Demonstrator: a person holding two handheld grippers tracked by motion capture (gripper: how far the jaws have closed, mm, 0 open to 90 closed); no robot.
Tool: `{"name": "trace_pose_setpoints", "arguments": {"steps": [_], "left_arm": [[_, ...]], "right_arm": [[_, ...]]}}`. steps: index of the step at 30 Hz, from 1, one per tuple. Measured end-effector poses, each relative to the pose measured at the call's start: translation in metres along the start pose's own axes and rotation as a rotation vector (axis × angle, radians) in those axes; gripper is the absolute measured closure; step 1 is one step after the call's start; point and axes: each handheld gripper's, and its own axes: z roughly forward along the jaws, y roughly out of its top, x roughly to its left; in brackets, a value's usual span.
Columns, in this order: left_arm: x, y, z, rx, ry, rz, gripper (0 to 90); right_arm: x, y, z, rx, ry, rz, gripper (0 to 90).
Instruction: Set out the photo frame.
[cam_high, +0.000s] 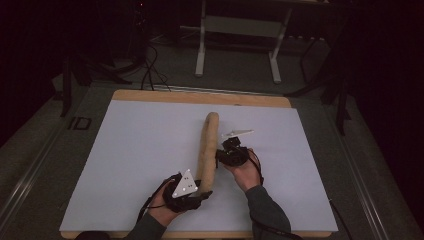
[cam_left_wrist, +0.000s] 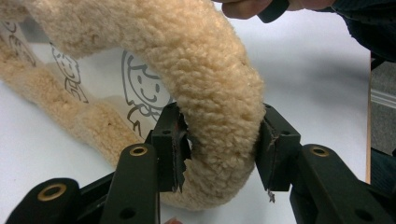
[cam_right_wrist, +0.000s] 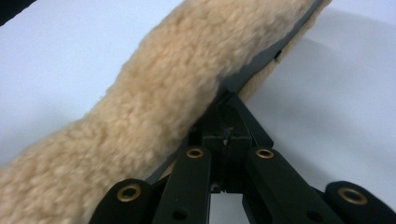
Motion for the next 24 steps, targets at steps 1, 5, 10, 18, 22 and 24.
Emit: {"name": "trace_pose_setpoints", "arguments": {"steps": [1,5,10,18,22,24], "left_arm": [[0.0,0.0,0.001,-0.003,-0.001,-0.003,57.7],[0.004,0.001,0.0,0.008,-0.027,-0.001,56.4],[0.005,0.0,-0.001,0.013,-0.039,-0.002,55.1],[0.005,-0.002,0.0,0.044,-0.059,-0.005,51.6],[0.006,-0.002,-0.001,0.038,-0.065,-0.013,50.3],[0.006,-0.002,-0.002,0.04,-0.065,-0.01,50.3]], "right_arm": [[0.0,0.0,0.0,0.002,0.003,-0.006,89.9],[0.001,0.001,-0.005,0.008,-0.011,-0.002,84.3],[-0.003,0.006,-0.021,-0.011,-0.044,0.02,73.3],[-0.008,0.013,-0.044,-0.087,-0.034,0.085,53.5],[-0.003,0.016,-0.047,-0.126,-0.038,0.113,48.2],[0.0,0.019,-0.046,-0.14,-0.044,0.113,41.9]]}}
